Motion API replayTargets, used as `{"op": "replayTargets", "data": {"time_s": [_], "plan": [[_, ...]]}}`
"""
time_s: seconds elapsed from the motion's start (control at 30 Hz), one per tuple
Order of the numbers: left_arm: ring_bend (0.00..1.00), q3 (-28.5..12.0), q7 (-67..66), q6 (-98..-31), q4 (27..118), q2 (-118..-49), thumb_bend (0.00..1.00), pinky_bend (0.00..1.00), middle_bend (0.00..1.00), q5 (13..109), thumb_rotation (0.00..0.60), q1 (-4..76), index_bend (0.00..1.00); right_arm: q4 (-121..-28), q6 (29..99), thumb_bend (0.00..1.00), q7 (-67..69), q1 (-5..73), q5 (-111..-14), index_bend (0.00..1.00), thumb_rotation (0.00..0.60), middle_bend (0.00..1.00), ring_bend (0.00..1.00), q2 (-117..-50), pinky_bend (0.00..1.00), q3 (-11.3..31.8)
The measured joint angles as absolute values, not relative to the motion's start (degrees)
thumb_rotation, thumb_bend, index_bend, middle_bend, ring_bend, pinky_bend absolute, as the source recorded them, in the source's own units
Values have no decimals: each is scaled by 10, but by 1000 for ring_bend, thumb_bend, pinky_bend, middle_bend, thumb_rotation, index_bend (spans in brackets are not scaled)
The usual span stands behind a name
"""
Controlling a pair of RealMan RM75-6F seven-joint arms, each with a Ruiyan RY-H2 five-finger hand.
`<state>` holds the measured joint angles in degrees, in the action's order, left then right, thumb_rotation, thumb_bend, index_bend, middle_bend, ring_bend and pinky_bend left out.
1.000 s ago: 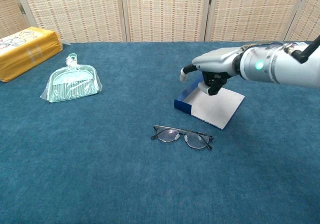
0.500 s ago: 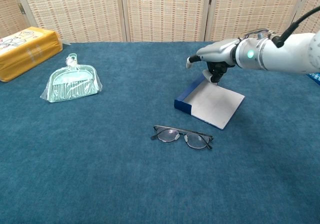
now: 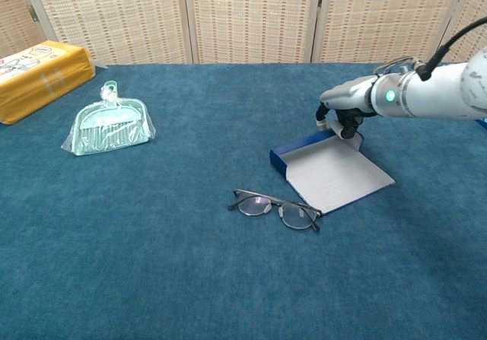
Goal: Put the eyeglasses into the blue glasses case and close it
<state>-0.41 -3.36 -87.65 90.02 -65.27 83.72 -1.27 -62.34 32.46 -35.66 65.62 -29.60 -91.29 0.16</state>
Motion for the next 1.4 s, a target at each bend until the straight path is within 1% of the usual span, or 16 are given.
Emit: {"op": "replayTargets", "data": {"time_s": [0.03, 0.1, 0.23, 0.27, 0.3, 0.37, 0.47, 0.6, 0.73, 0.8, 0.87, 0.97, 1.27, 1.33, 1.37, 1.4], "plan": [[105, -4, -34, -876, 900, -653, 163, 282, 150, 838, 600, -12, 85, -634, 327, 792, -354, 653, -298, 400, 600, 1000, 1000, -905, 840, 0], [105, -5, -35, -876, 901, -653, 163, 282, 150, 839, 600, -12, 85, -660, 337, 712, -344, 643, -310, 399, 600, 1000, 1000, -888, 840, -2], [105, -5, -40, -875, 905, -653, 163, 283, 150, 842, 600, -9, 85, -694, 375, 285, -318, 622, -361, 364, 600, 1000, 1000, -872, 841, 1], [105, -5, -41, -875, 908, -653, 163, 283, 150, 844, 600, -9, 85, -701, 388, 209, -309, 615, -383, 359, 600, 1000, 1000, -871, 842, 4], [105, -5, -42, -875, 909, -652, 163, 283, 150, 845, 600, -8, 85, -706, 399, 158, -302, 610, -401, 358, 600, 1000, 1000, -871, 844, 5], [105, -4, -45, -876, 913, -652, 164, 283, 150, 848, 600, -8, 85, -713, 422, 127, -288, 599, -443, 358, 600, 1000, 1000, -874, 844, 9], [105, -4, -45, -879, 914, -650, 163, 283, 150, 846, 600, -10, 85, -715, 449, 117, -272, 587, -482, 358, 600, 1000, 1000, -889, 845, 18], [105, -4, -42, -880, 912, -648, 163, 283, 149, 842, 600, -14, 85, -697, 450, 137, -277, 584, -486, 358, 600, 1000, 1000, -915, 846, 26], [105, -3, -39, -879, 909, -650, 164, 283, 150, 840, 600, -16, 85, -671, 444, 222, -299, 589, -481, 372, 600, 1000, 1000, -938, 846, 31], [105, -3, -37, -878, 906, -651, 164, 283, 150, 840, 600, -16, 85, -655, 441, 302, -310, 593, -478, 432, 600, 1000, 1000, -951, 846, 35], [105, -3, -36, -877, 905, -652, 164, 282, 150, 840, 600, -16, 85, -638, 439, 339, -319, 598, -475, 479, 600, 1000, 1000, -965, 846, 40], [105, -4, -36, -876, 902, -652, 164, 283, 149, 838, 600, -16, 85, -613, 432, 356, -327, 606, -468, 500, 600, 1000, 1000, -982, 846, 51], [105, -5, -32, -871, 897, -653, 163, 283, 150, 831, 600, -16, 85, -532, 420, 355, -326, 625, -455, 500, 600, 1000, 1000, -1032, 846, 92], [105, -5, -32, -870, 897, -654, 163, 283, 149, 831, 600, -16, 85, -518, 416, 354, -327, 627, -453, 478, 600, 1000, 1000, -1039, 846, 96], [105, -5, -31, -870, 896, -654, 163, 283, 149, 831, 600, -16, 85, -509, 412, 349, -329, 628, -450, 414, 600, 1000, 1000, -1042, 846, 99], [105, -5, -31, -870, 896, -654, 163, 283, 150, 831, 600, -16, 85, -505, 408, 334, -329, 628, -447, 294, 600, 999, 1000, -1043, 846, 101]]}}
